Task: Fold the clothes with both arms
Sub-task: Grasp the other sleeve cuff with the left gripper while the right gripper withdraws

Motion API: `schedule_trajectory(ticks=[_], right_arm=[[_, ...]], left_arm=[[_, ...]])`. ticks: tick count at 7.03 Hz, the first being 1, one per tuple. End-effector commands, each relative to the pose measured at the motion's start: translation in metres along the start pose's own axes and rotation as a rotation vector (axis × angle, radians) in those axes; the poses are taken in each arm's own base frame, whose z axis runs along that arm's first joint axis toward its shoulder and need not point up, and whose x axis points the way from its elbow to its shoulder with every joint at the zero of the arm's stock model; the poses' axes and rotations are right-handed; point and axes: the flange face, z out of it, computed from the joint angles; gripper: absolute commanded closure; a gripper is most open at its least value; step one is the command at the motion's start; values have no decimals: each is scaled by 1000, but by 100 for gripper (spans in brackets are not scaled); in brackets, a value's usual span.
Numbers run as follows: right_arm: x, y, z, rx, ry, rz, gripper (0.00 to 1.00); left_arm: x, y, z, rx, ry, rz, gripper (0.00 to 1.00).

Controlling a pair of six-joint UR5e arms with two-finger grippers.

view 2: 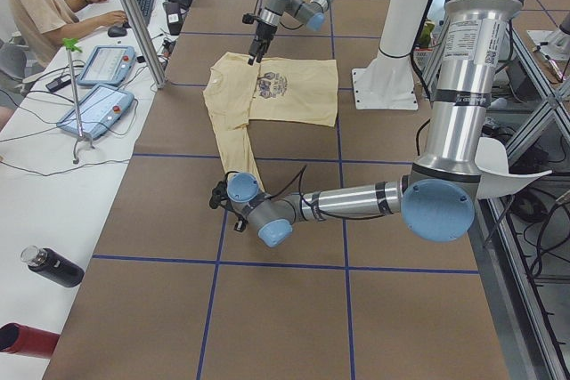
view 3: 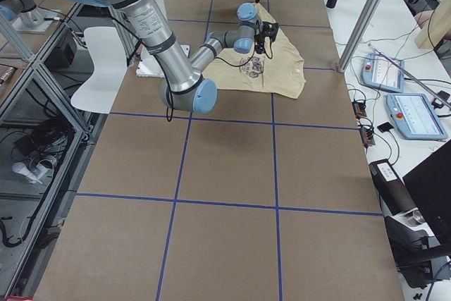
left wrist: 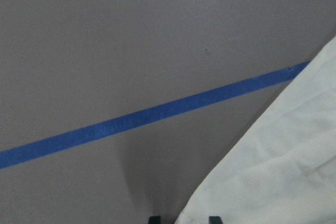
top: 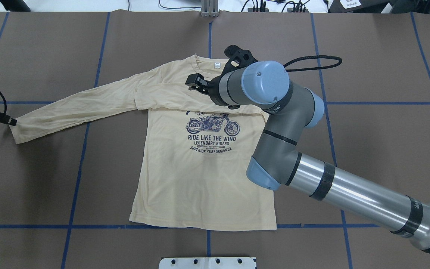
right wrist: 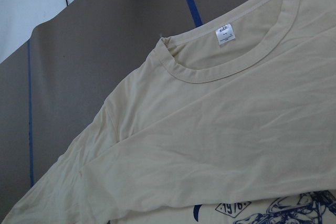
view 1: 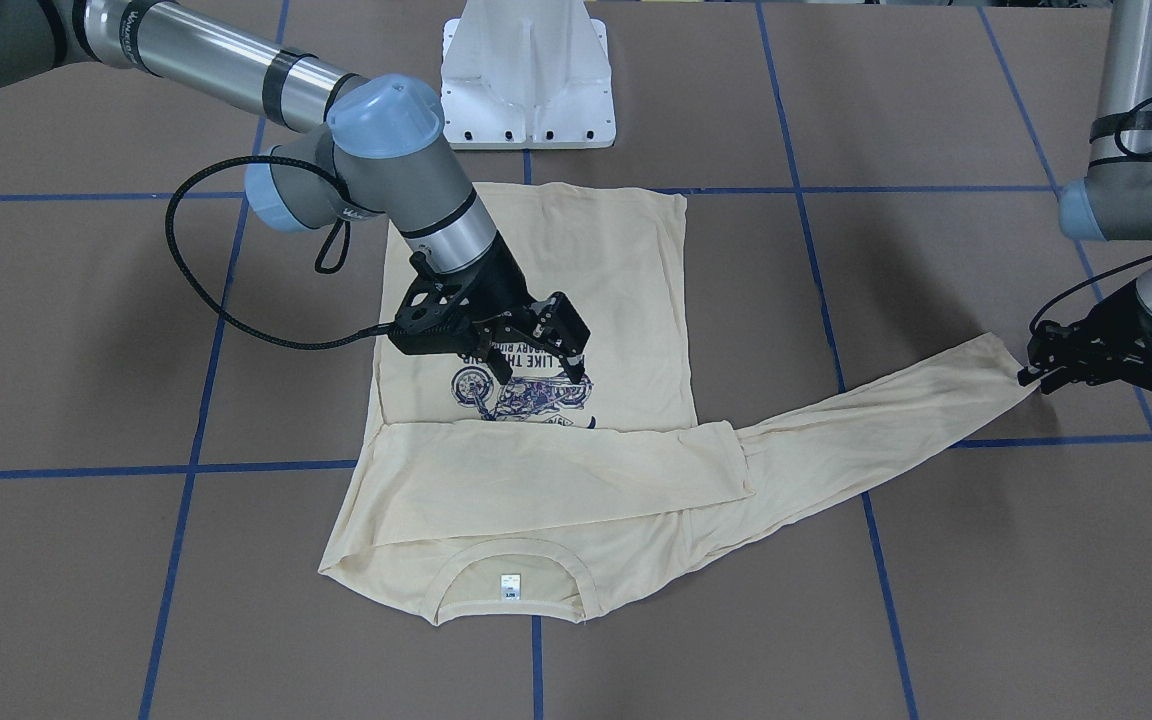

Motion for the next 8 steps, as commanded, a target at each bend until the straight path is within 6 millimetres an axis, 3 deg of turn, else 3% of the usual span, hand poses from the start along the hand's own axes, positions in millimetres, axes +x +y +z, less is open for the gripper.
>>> schedule_trajectory(ticks=[1,2,3,4,5,6,7,8], right_arm=[[1,0,0,0,1,0,1],[11,-1,-8,-2,-2,1,1],[43,0,-39,-14,-15,-4,1],[68,-14,-62,-50,-11,-52,1],[100,-28,-67,-48,24,-94,1],[128,-45,-75,-26,53,-125,1],[182,-63,-91,-2,112,-166,0],[223,-82,-106,17,167,-259,0]], left_arm=[[-2,4,0,-2,-1,-2,100],[0,4,-1,-2,4,-5,100],[14,-3,-11,16,23,-7,100],[48,-20,-34,64,54,-32,100],[83,-34,-54,109,89,-61,100],[124,-51,-75,146,142,-135,100],[187,-74,-93,160,230,-270,100],[258,-106,-95,127,307,-405,100]])
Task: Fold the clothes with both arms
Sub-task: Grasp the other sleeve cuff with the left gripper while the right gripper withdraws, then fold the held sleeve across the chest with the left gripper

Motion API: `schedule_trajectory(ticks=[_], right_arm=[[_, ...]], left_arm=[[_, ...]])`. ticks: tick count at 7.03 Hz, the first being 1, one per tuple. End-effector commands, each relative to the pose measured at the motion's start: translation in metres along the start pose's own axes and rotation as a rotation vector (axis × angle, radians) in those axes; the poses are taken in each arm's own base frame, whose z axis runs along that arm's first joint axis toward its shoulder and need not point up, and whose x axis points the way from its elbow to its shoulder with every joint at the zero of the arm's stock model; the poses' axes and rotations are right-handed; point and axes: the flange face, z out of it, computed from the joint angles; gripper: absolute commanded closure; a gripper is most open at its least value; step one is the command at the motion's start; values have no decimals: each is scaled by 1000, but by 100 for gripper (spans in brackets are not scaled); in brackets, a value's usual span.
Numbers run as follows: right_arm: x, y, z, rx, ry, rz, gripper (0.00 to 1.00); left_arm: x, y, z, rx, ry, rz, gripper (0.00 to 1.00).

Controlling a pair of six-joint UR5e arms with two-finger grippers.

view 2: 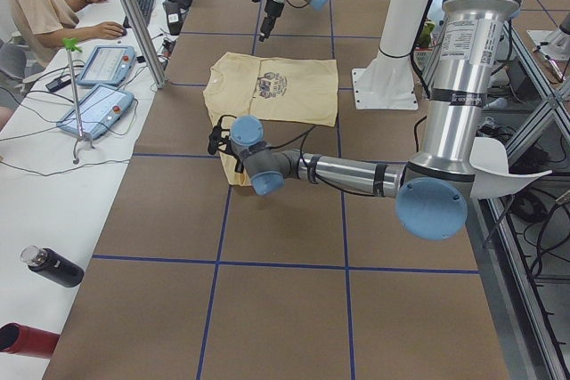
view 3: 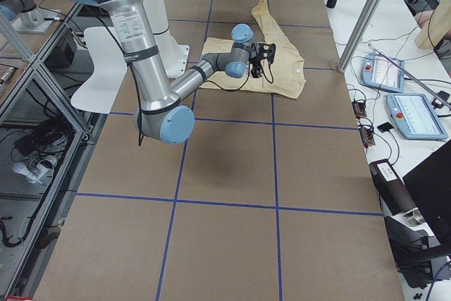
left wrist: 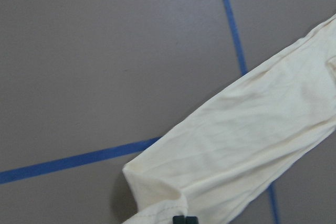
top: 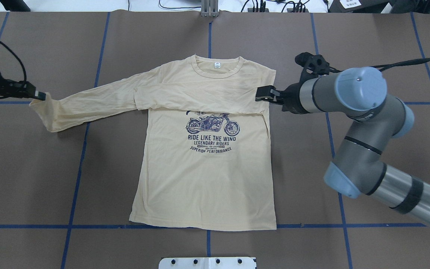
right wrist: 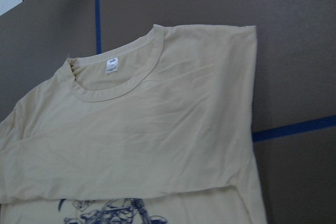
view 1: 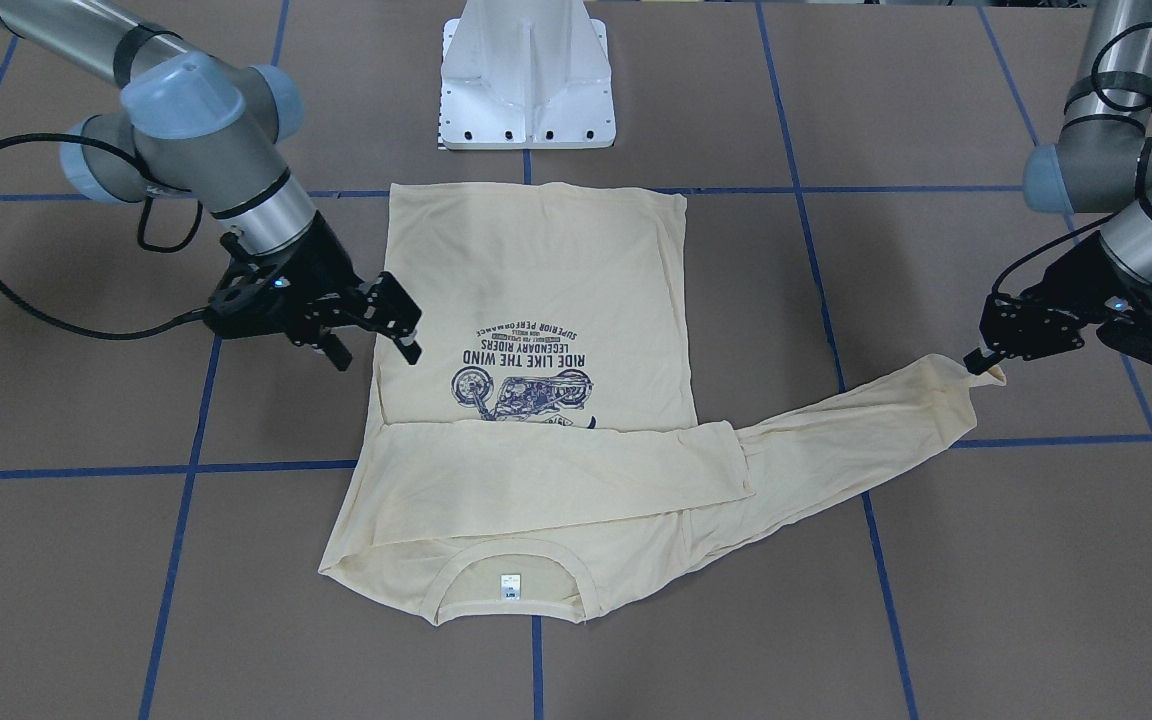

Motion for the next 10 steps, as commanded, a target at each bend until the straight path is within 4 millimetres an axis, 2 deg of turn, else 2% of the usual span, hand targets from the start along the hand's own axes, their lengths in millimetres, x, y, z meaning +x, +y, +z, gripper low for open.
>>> schedule_trajectory(ticks=[1,2,3,4,5,6,7,8,9,10], right_arm=[[87,-22,-19,33,109,-114,0],[107,-28,-24,39,135,-102,0],[136,-34,-35,26,165,-103,0],[183,-47,-53,22,190,-176,0],[218,-48,-63,22,190,-226,0],[224,-47,-63,21,191,-229,0],[227,-46,-63,21,196,-228,0],[231,-45,-63,18,203,-227,0],[234,-45,-62,16,207,-225,0],[241,-42,-63,12,214,-222,0]], left_arm=[[153,-19,30,-48,119,-283,100],[225,-22,60,-33,135,-439,100],[301,-5,103,-26,147,-495,100],[343,-13,119,0,164,-487,100],[395,-30,123,26,203,-466,100],[443,-40,146,89,213,-495,100],[494,-65,170,112,202,-557,100],[519,-70,197,140,179,-574,100],[518,-65,215,214,172,-579,100],[513,-62,245,249,153,-588,100]])
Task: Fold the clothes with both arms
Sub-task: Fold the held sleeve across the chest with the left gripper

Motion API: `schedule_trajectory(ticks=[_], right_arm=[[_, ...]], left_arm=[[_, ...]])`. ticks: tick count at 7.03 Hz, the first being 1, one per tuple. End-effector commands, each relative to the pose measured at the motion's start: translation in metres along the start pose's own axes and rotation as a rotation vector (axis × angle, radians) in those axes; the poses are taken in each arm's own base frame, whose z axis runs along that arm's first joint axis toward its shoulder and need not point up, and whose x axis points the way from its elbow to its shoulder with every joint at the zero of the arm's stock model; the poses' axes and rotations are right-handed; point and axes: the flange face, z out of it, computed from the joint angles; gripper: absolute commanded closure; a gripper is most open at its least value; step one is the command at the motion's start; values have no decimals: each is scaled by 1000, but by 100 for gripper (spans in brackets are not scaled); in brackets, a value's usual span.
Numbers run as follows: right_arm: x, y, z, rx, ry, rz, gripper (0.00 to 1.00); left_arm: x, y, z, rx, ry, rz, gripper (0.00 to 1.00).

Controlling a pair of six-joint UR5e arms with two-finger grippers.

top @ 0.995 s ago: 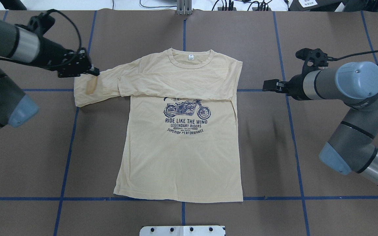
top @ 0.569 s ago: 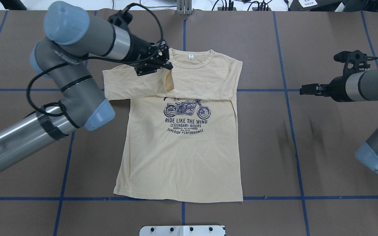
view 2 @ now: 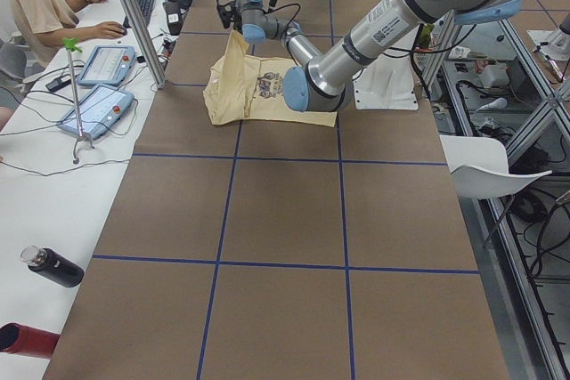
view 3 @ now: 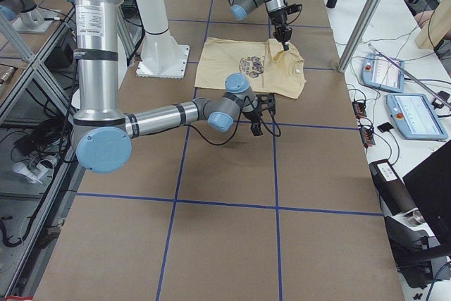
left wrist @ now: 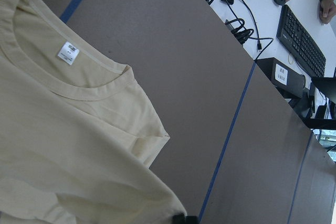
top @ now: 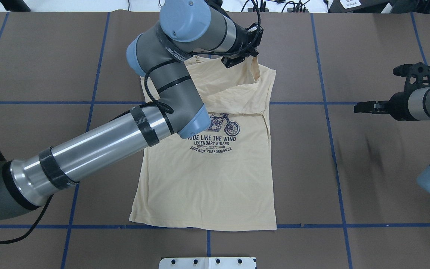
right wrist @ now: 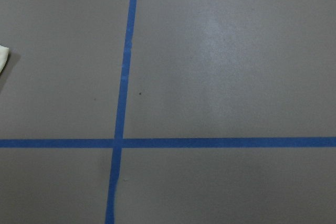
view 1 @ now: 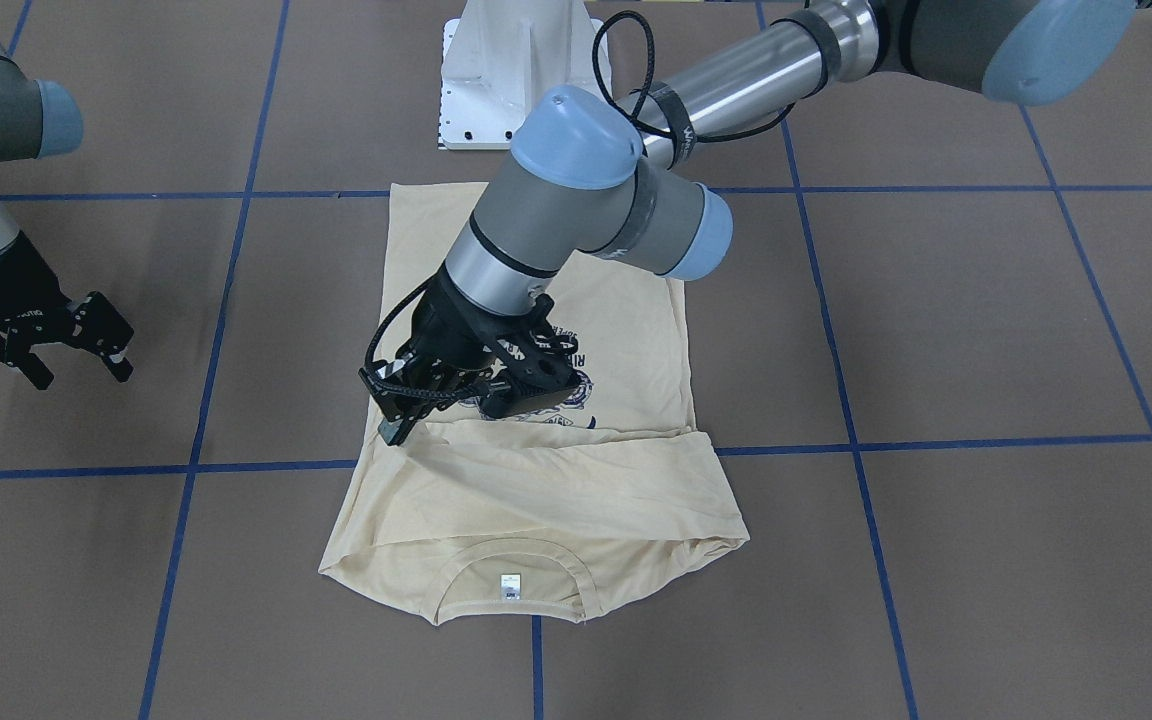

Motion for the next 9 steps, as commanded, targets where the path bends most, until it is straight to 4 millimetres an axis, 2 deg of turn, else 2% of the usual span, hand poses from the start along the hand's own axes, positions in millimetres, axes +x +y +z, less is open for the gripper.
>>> schedule_trajectory(ticks=[1,2,3,4,5,6,7,8,9], right_arm=[[22,15,-2,1,-9,-3,0],[37,23,2,6,-26,-10,0],[43,25,6,7,-31,-11,0],[48,29,5,-18,-38,-9,0],[49,31,4,-21,-39,-8,0],[50,32,4,-22,-37,-6,0],[51,32,4,-23,-36,-6,0],[51,32,4,-23,-36,-4,0],[47,31,2,-18,-41,11,0]], left_arm=[[-10,13,46,101,8,-50,100],[-14,30,54,84,2,-58,100],[-14,55,60,90,15,-97,100],[1,72,62,90,36,-102,100],[6,81,69,82,39,-137,89],[3,78,73,85,65,-139,80],[1,75,74,90,84,-139,53],[2,73,73,90,93,-139,41],[11,68,65,74,102,-136,36]])
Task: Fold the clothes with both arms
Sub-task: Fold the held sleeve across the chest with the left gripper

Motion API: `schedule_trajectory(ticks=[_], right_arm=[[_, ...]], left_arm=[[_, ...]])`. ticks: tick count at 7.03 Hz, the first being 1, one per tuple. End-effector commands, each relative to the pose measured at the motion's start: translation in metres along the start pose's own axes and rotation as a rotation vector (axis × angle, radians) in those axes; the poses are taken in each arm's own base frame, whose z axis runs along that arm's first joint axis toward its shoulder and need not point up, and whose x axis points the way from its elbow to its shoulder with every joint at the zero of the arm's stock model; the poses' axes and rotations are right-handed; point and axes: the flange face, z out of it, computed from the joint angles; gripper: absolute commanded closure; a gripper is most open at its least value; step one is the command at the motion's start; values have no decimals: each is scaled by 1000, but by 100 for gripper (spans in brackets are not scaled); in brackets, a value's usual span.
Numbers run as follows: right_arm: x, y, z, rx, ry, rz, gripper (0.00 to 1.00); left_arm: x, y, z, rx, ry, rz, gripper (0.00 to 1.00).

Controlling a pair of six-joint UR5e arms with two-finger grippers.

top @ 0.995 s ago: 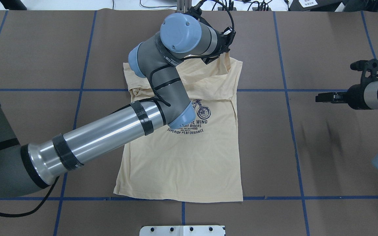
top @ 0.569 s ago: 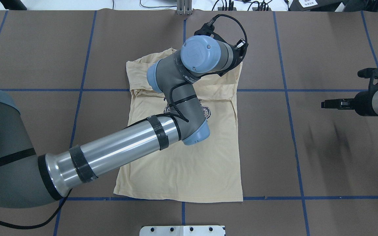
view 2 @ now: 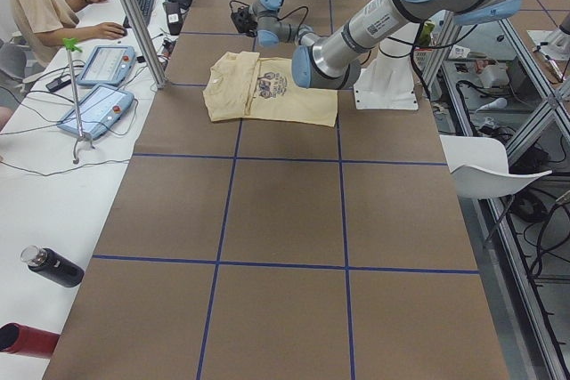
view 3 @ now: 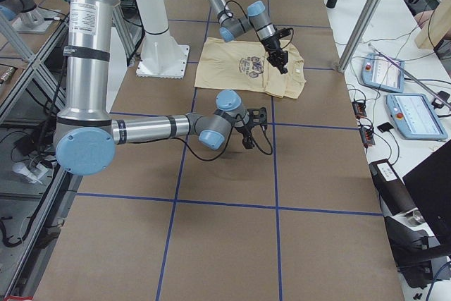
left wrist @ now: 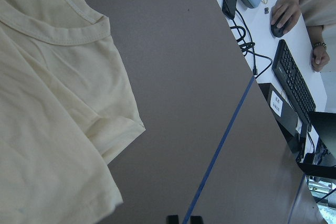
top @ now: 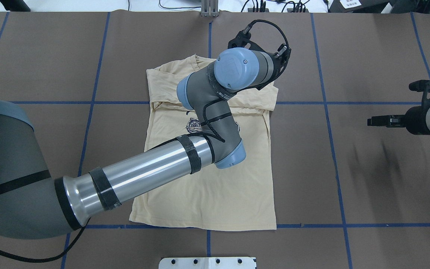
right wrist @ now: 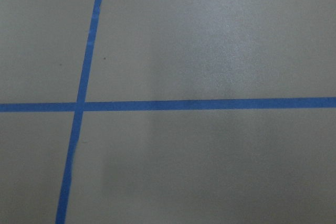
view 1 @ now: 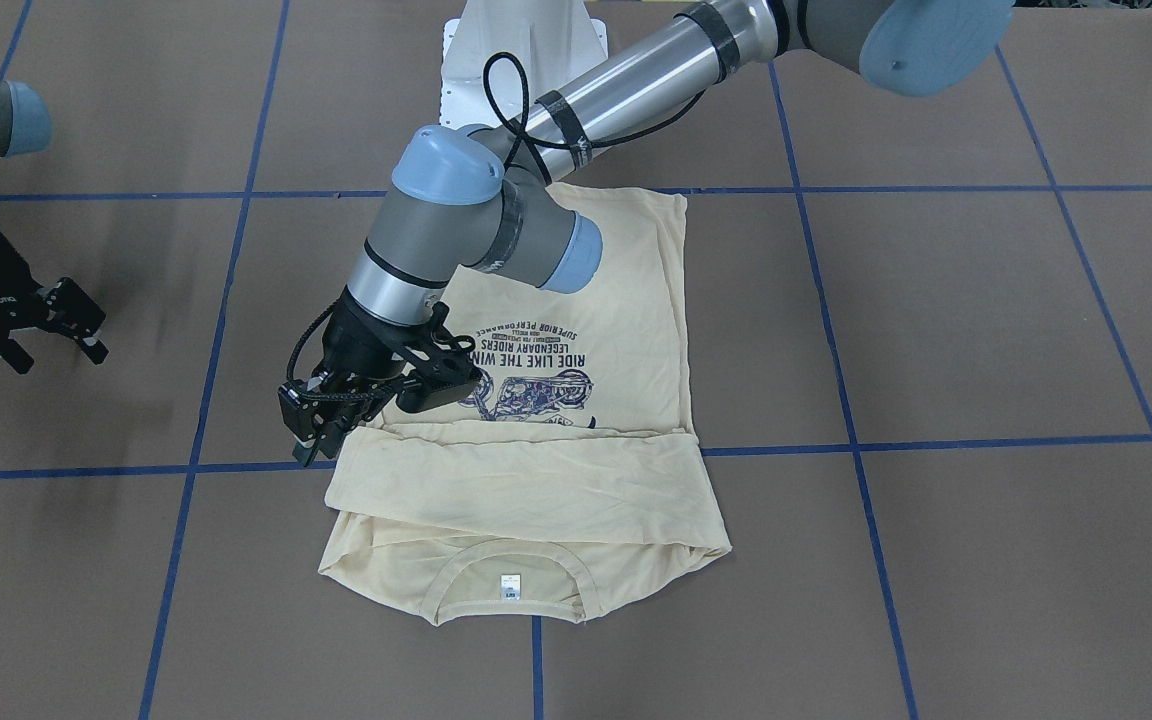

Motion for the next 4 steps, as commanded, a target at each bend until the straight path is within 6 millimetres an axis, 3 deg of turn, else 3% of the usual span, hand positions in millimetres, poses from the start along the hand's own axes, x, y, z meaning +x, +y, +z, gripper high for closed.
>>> schedule_trajectory(ticks=[1,2,4], right_arm=[[-13,-3,-6,9,-22,66,0],[-43,2,-8,2,-64,174,0],[-114,38,-15,-58,-132,422,2]], left_arm=[[14,-4,-13,-71,-6,38,37],[-3,-14,-34,-138,-54,63,37],[-84,-61,-130,-179,-142,321,37]])
